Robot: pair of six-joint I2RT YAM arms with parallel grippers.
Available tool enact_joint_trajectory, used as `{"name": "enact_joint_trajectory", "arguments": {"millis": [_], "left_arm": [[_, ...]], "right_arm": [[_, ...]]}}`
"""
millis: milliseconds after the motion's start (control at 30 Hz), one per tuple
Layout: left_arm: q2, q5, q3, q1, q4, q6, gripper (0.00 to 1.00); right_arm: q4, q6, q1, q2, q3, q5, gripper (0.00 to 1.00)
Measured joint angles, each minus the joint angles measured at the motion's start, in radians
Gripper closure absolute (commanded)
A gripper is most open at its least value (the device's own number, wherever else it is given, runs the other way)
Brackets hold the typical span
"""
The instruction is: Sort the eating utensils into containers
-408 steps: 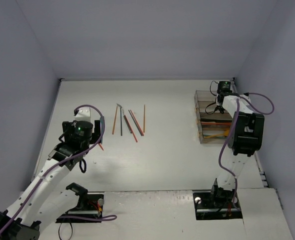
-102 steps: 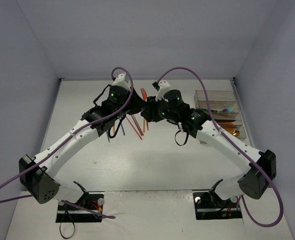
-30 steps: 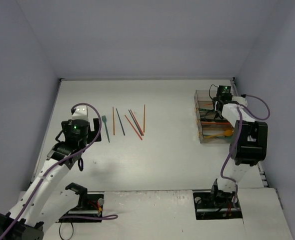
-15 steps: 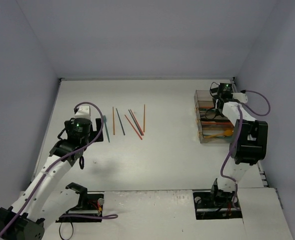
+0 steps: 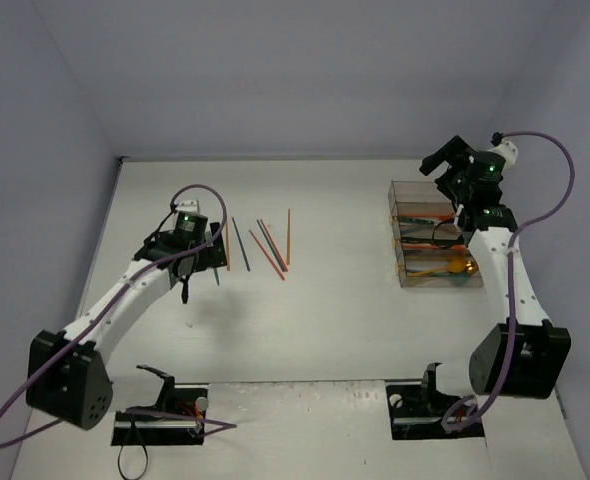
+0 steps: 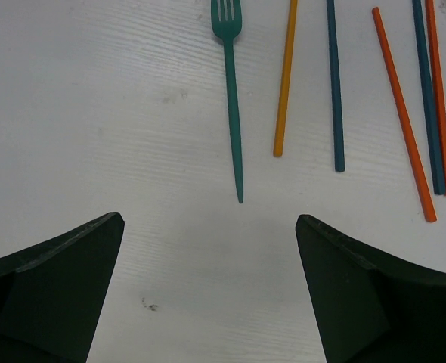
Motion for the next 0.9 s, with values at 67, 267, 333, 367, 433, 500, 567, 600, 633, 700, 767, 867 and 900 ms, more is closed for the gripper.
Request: {"name": "enact_joint_trajectory", "arguments": {"millis": [67,267,333,367,433,500,567,600,633,700,767,867,900], "left_arm": [[0.071,0.008,0.034,0.011,0.005,-0.020,0.03],[0.285,0.023,0.162,0.056,0.011,-0.049,0.03],[0.348,0.027,0.201,0.071,0.013,-0.049,0.03],[0.377,0.031,0.219,0.079,0.015,-0.049,0.05],[0.441,0.040,0.256,0.099,0.018,-0.049,0.08],[0.503,0.045,0.285,0.118,0.025,-0.049,0.10],[0.550,0.050,0.302,0.135,0.025,-0.049,0.14],[0.568,0.054,0.307,0.140,0.023,-0.049,0.15],[0.585,0.056,0.314,0.144,0.023,-0.049,0.17],[0.617,0.060,0.330,0.150,0.025,-0.048,0.21],[0.643,0.062,0.342,0.151,0.027,-0.049,0.28],[0.675,0.065,0.360,0.150,0.029,-0.047,0.39],[0.684,0.066,0.366,0.150,0.030,-0.047,0.42]], "right_arm": [[-0.018,-0.060,0.002,-0.061,-0.026,-0.031,0.00],[-0.054,-0.187,0.057,-0.170,-0.113,-0.074,0.00],[-0.067,-0.213,0.072,-0.191,-0.140,-0.087,0.00],[-0.073,-0.224,0.078,-0.201,-0.155,-0.093,0.00],[-0.086,-0.242,0.084,-0.226,-0.186,-0.107,0.00],[-0.102,-0.255,0.084,-0.250,-0.208,-0.114,0.00],[-0.112,-0.264,0.083,-0.271,-0.216,-0.120,0.00],[-0.112,-0.269,0.088,-0.280,-0.217,-0.124,0.00],[-0.114,-0.274,0.092,-0.289,-0.218,-0.128,0.00],[-0.120,-0.283,0.101,-0.308,-0.220,-0.136,0.00],[-0.129,-0.288,0.104,-0.323,-0.223,-0.145,0.00],[-0.138,-0.295,0.106,-0.338,-0.229,-0.161,0.00],[-0.140,-0.298,0.106,-0.341,-0.231,-0.166,0.00]]}}
